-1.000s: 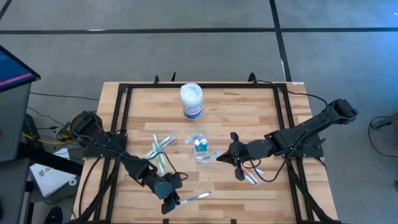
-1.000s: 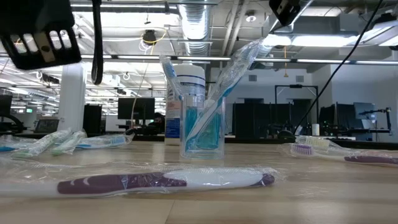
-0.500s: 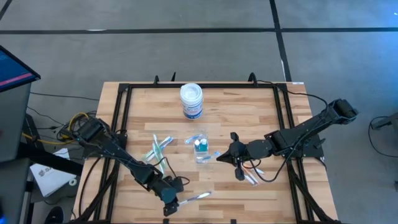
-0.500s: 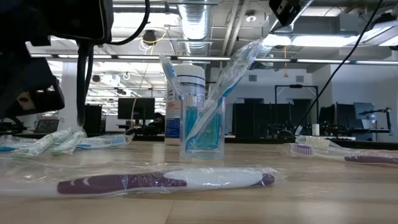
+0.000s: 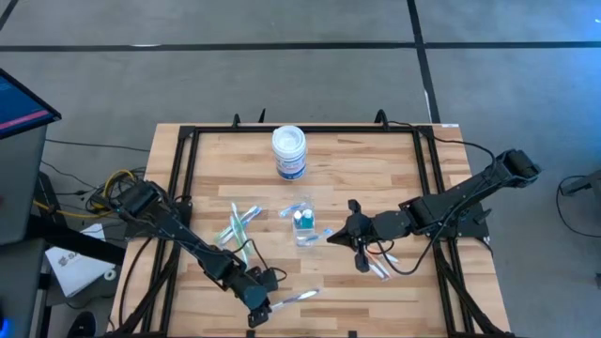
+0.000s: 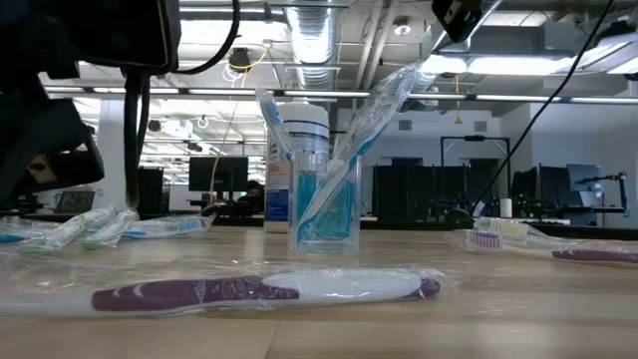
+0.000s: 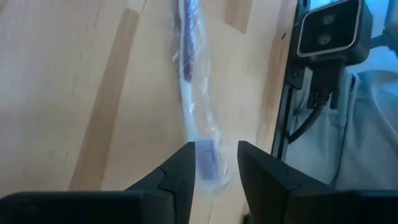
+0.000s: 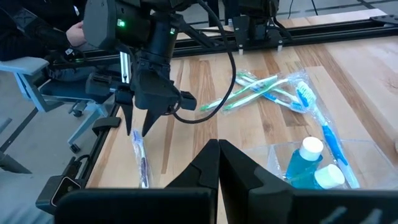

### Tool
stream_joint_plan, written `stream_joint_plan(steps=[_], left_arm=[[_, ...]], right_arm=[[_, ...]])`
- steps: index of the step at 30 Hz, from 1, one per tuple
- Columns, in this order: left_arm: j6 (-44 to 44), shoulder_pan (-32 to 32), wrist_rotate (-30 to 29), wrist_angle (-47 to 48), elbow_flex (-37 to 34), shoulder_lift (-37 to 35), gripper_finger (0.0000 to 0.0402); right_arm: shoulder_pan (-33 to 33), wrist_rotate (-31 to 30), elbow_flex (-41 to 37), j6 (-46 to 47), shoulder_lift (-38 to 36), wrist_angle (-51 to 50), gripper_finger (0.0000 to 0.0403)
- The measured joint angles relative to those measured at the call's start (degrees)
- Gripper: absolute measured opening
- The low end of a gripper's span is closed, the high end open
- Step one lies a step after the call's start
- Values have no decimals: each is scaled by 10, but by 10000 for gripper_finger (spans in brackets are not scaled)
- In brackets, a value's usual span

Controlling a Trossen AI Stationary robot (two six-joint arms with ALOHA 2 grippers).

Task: Pick & Place toothbrushing station
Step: Put the right purple toothbrush into the Transparent organizer

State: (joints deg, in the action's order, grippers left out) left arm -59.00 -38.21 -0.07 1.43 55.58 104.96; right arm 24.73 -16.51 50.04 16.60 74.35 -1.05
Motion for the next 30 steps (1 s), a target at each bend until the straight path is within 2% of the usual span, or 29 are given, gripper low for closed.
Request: stream_joint_plan(steps=[12, 24, 30], left_arm=[[-4, -3, 4, -15, 0, 32, 111], [1, -3, 7, -47, 0, 32, 47], [2, -3, 14, -58, 0, 32, 35]], right_arm=[[0, 0, 0, 4, 0, -2, 0], [0, 0, 0, 4, 0, -3, 0], [0, 0, 0, 4, 0, -3, 0]])
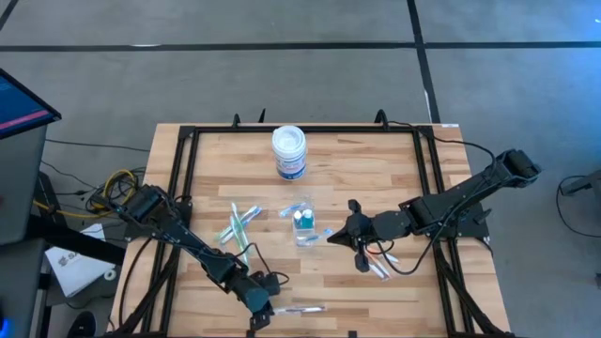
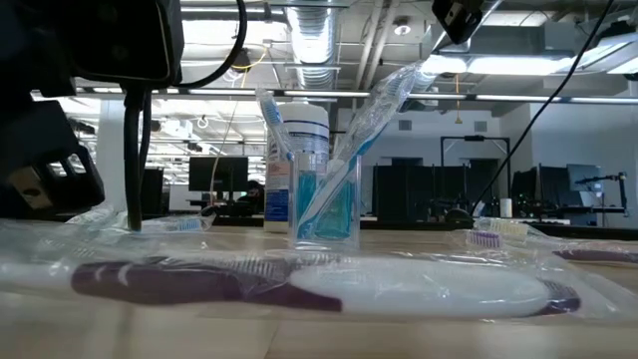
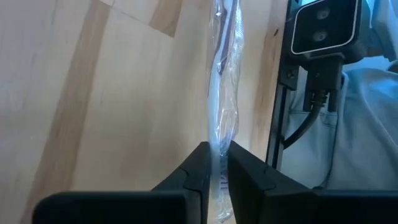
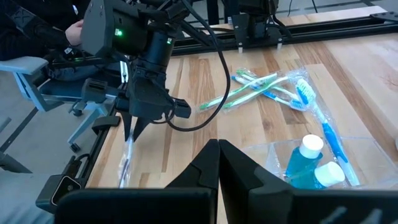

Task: Pick & Place toothbrushing station
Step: Put the right purple toothbrush into the Transparent organizer

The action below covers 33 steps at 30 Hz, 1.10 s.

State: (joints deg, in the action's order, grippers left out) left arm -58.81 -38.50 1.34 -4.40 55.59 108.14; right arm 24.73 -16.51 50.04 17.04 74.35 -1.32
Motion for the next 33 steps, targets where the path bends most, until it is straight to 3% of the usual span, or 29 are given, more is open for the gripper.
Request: stream_joint_plan(steps=[8, 23, 33], left_arm=[[0, 9, 6, -12, 0, -2, 35], [58, 49, -3, -18, -1, -122, 31], [63, 91, 17, -15, -1, -133, 32]], right_arm=[[0, 0, 0, 1, 0, 0, 0], [26, 21, 0, -54, 0, 7, 0], [27, 37, 0, -68, 0, 18, 0]])
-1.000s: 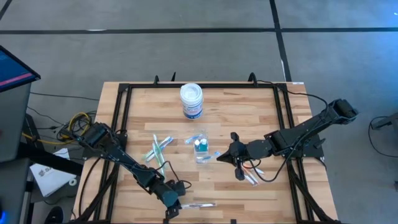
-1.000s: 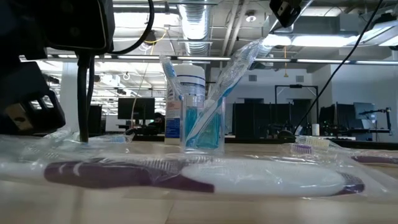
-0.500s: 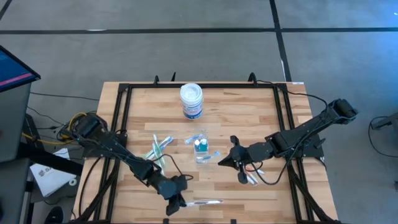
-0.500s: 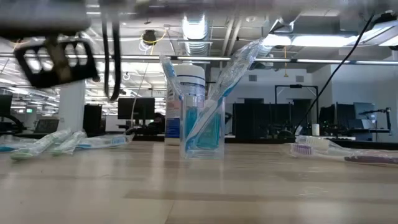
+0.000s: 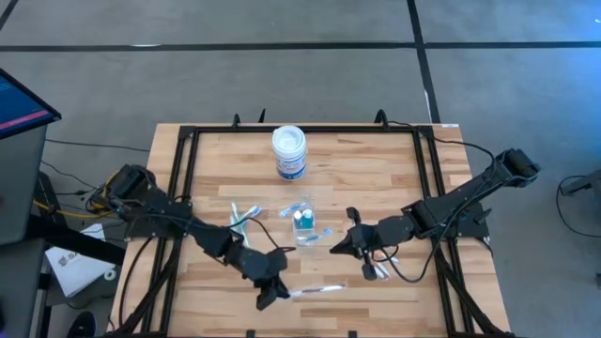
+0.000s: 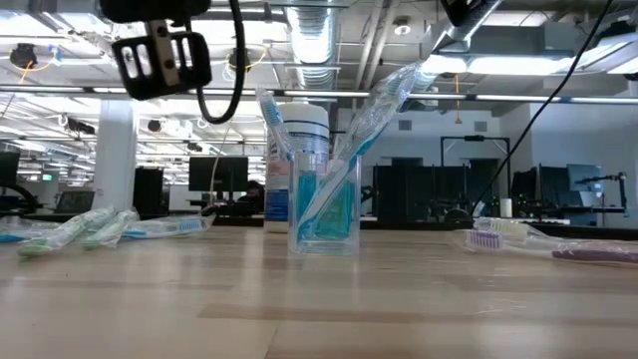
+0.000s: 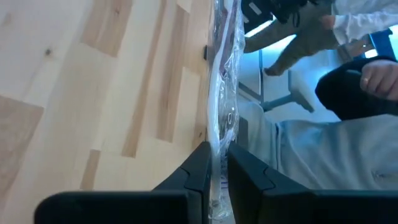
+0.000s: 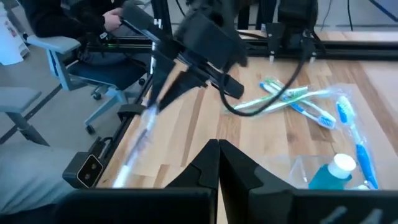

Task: Pick & Place toothbrushing station
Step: Put the right purple toothbrush into the Transparent organizer

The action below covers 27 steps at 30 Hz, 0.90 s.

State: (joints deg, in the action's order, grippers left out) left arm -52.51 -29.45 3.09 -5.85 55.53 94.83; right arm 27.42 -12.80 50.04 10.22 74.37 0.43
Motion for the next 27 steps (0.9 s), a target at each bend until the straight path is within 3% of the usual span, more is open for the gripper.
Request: stream_joint_plan(steps=[5, 12, 22, 27], left_arm=[[-3, 15, 3, -2, 0, 0, 34], [-5, 30, 15, -5, 0, 0, 31], [-20, 42, 29, -8, 0, 0, 32], [-23, 41, 29, -13, 0, 0, 34]], right_arm=[[3, 29, 0, -19, 0, 17, 0], [26, 22, 0, -61, 0, 17, 0], [77, -67, 35, -92, 0, -55, 0], [99, -83, 49, -89, 0, -78, 0]])
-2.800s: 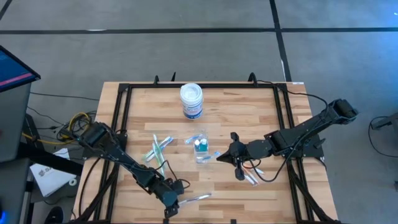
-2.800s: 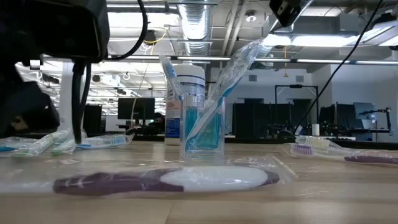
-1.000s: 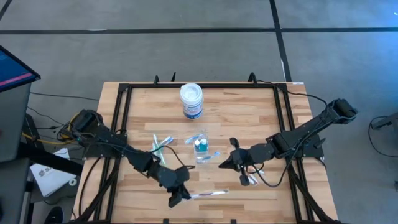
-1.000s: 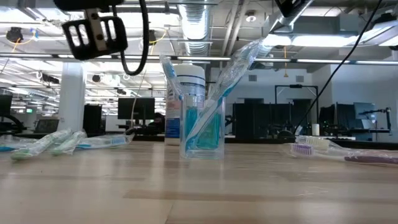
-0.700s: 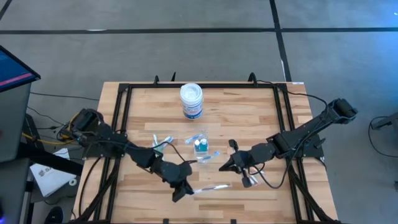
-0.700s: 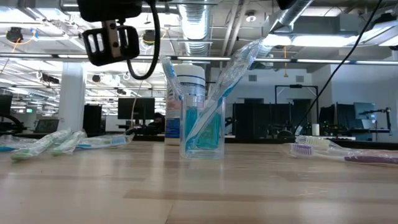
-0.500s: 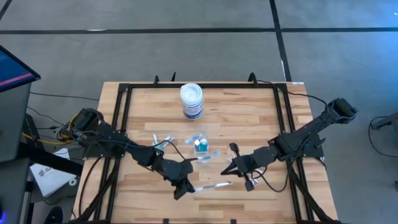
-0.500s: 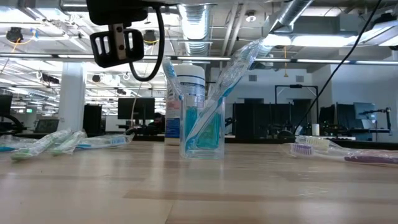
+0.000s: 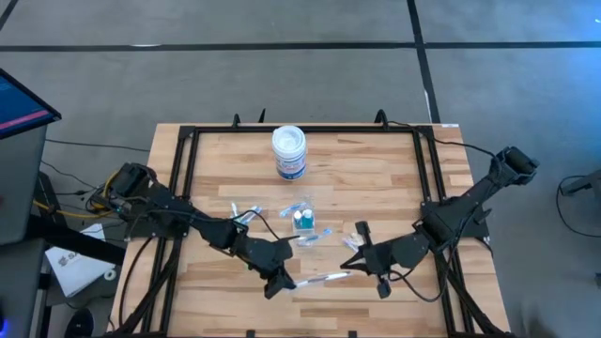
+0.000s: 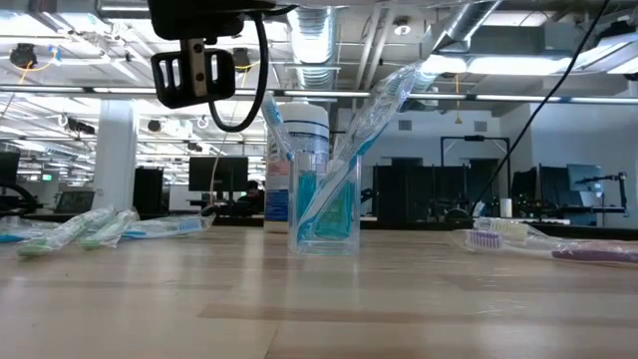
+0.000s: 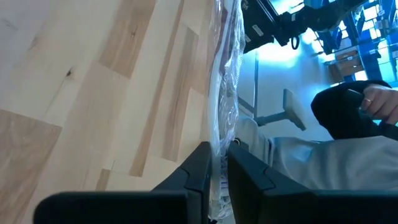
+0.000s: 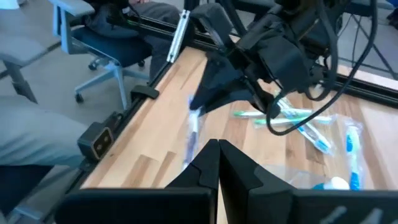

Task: Pick & Place toothbrushing station
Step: Put the right purple toothbrush into the Transparent organizer

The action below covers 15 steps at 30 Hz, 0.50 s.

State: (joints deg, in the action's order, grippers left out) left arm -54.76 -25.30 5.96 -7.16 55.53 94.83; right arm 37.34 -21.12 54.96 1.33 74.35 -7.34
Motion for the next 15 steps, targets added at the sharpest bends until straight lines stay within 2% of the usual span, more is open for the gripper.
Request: stream_joint_plan(steps=[4, 6, 15], left_arm=[[-2, 3, 0, -3, 0, 0, 34], [-2, 3, 0, -7, 0, 0, 33], [-2, 3, 0, -18, 0, 0, 34]], right_arm=[[14, -40, 7, -2, 24, -4, 0], [25, -58, 29, -3, 51, -43, 0], [52, -101, 236, -13, 210, -237, 0]])
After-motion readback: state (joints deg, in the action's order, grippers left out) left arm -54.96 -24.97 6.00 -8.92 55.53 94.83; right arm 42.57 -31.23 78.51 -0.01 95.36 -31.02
